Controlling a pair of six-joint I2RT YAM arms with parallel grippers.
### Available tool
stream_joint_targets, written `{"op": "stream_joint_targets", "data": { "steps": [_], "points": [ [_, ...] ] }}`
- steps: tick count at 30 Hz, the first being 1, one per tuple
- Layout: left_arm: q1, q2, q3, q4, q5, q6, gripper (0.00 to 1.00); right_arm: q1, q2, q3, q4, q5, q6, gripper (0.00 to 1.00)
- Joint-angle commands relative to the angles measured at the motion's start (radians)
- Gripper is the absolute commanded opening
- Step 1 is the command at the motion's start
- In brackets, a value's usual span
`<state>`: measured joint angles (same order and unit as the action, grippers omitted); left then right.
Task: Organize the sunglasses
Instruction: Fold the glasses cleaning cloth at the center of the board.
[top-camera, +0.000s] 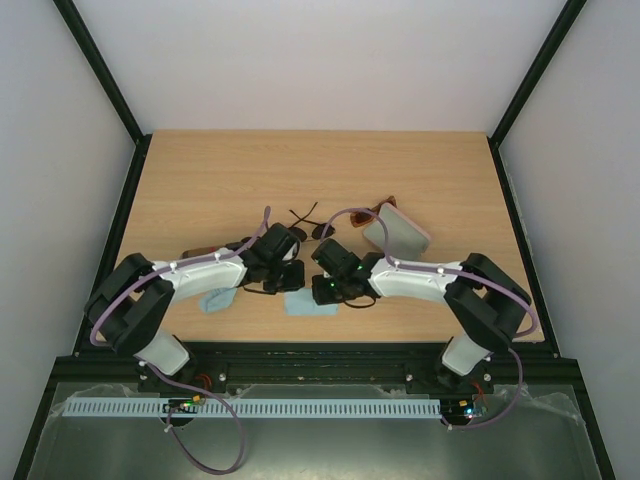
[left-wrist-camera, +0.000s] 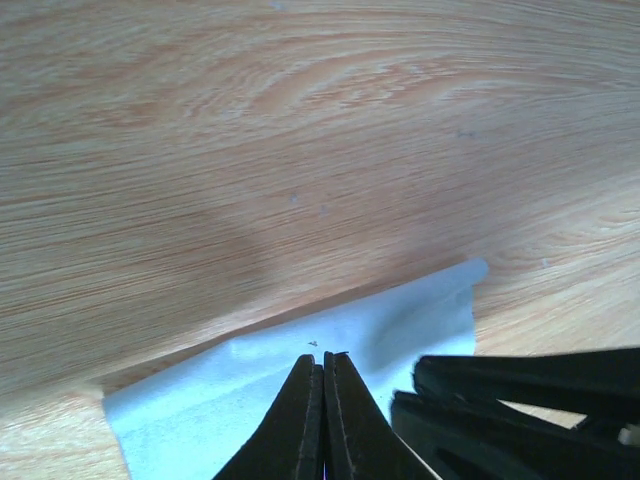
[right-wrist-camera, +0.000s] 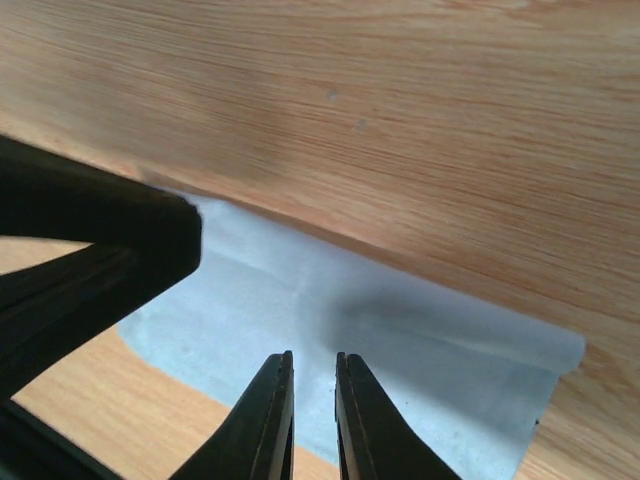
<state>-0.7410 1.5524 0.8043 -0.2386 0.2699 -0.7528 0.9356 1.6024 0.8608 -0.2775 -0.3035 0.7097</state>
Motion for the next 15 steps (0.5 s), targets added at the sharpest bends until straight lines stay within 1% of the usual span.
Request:
{"op": "stream_joint_targets", "data": {
  "steps": [1,7,15],
  "points": [
    [0.0,-0.012,-0.021,0.012,0.041,0.01,0.03,-0.007,0.042,0.039,0.043,0.008,0.028,0.13],
    [0.0,0.014,-0.042,0.033,0.054,0.006,0.03,-0.012,0.095,0.059,0.081,-0.055,0.072,0.13],
    [0.0,0.053,-0.059,0.003,-0.003,0.0,0.02,-0.036,0.14,0.068,0.06,-0.065,0.113,0.14]
  ]
}}
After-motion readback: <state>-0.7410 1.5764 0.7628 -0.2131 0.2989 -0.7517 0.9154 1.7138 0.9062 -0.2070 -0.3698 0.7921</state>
